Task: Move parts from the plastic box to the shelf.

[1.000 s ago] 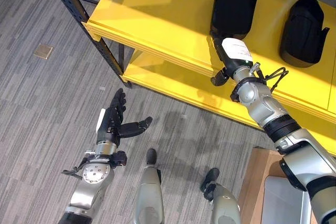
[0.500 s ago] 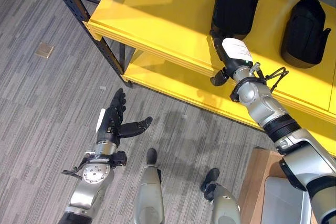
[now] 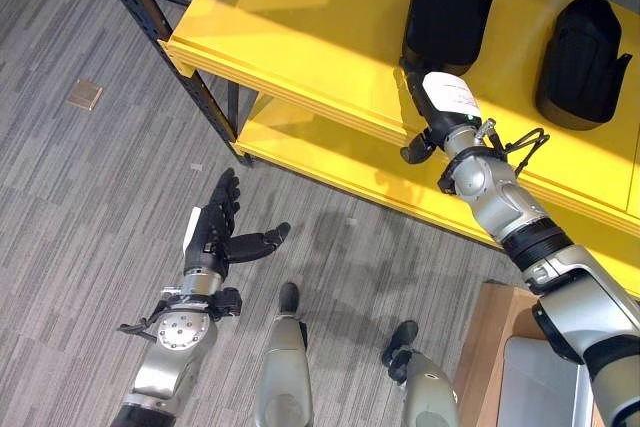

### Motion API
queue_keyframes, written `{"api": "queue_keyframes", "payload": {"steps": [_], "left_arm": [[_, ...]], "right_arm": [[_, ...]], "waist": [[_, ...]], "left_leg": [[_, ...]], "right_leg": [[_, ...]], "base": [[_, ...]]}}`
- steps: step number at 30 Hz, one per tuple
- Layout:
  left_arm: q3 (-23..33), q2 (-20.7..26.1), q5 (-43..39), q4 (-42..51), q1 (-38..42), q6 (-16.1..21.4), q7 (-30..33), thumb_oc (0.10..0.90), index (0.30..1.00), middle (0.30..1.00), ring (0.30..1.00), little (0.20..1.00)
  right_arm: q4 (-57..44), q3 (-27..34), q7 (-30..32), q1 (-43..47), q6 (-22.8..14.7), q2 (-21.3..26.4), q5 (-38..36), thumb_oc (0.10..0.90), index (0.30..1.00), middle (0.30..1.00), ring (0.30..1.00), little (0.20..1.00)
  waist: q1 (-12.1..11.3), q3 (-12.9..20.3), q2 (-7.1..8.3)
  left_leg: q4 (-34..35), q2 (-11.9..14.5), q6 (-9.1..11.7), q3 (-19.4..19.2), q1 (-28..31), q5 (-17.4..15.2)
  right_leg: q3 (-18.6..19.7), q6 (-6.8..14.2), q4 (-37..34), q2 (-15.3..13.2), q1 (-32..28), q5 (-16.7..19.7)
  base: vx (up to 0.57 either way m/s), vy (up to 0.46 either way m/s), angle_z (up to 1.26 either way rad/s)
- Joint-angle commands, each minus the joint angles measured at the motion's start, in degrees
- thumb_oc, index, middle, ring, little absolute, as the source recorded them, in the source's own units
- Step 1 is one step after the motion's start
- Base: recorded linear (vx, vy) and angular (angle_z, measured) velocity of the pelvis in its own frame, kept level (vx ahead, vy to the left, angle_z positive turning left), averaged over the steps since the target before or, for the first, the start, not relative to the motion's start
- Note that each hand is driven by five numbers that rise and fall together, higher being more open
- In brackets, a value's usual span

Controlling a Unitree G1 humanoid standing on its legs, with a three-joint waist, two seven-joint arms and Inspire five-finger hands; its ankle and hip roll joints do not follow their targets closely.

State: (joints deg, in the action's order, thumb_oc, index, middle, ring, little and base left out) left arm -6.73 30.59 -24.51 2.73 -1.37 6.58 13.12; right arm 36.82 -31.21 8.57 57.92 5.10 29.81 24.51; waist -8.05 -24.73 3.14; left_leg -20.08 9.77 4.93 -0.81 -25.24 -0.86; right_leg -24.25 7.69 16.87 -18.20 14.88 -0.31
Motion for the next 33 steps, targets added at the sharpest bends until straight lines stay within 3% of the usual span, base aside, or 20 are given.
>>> {"api": "queue_keyframes", "payload": {"steps": [1, 28, 33], "left_arm": [[2.27, 3.43, -0.61, 6.93, 1.01, 7.14, 0.19, 0.900, 1.000, 1.000, 1.000, 1.000], [2.28, 3.67, -0.57, 6.45, 1.15, 6.90, 0.08, 0.900, 1.000, 1.000, 1.000, 1.000], [2.54, 3.23, 0.04, 6.42, 1.45, 6.55, 0.48, 0.900, 1.000, 1.000, 1.000, 1.000]], "right_arm": [[-1.11, -0.87, 4.53, 12.80, -2.51, 1.42, -0.73, 0.900, 1.000, 1.000, 1.000, 1.000], [-4.48, -0.13, 4.46, 11.86, -2.78, 2.29, -0.61, 0.900, 1.000, 1.000, 1.000, 1.000], [-11.12, 1.93, 4.16, 9.01, -3.69, 3.29, -1.37, 0.900, 1.000, 1.000, 1.000, 1.000]], "waist": [[-0.09, 1.25, 1.03], [0.01, 1.16, 1.19], [0.61, 1.10, 1.26]], "left_leg": [[0.20, -0.03, -3.61, -2.19, 2.08, -3.11], [-0.15, -0.30, -3.72, -2.00, 1.64, -3.06], [-0.31, -0.29, -3.71, -2.07, 1.63, -3.10]], "right_leg": [[3.26, 1.00, 1.74, -1.15, -3.03, 1.00], [3.22, 0.88, 1.58, -1.29, -3.20, 1.03], [3.40, 0.88, 1.74, -1.32, -3.01, 1.02]], "base": [[0.00, 0.000, 0.00], [0.00, 0.001, 0.00], [0.00, 0.000, 0.00]]}}
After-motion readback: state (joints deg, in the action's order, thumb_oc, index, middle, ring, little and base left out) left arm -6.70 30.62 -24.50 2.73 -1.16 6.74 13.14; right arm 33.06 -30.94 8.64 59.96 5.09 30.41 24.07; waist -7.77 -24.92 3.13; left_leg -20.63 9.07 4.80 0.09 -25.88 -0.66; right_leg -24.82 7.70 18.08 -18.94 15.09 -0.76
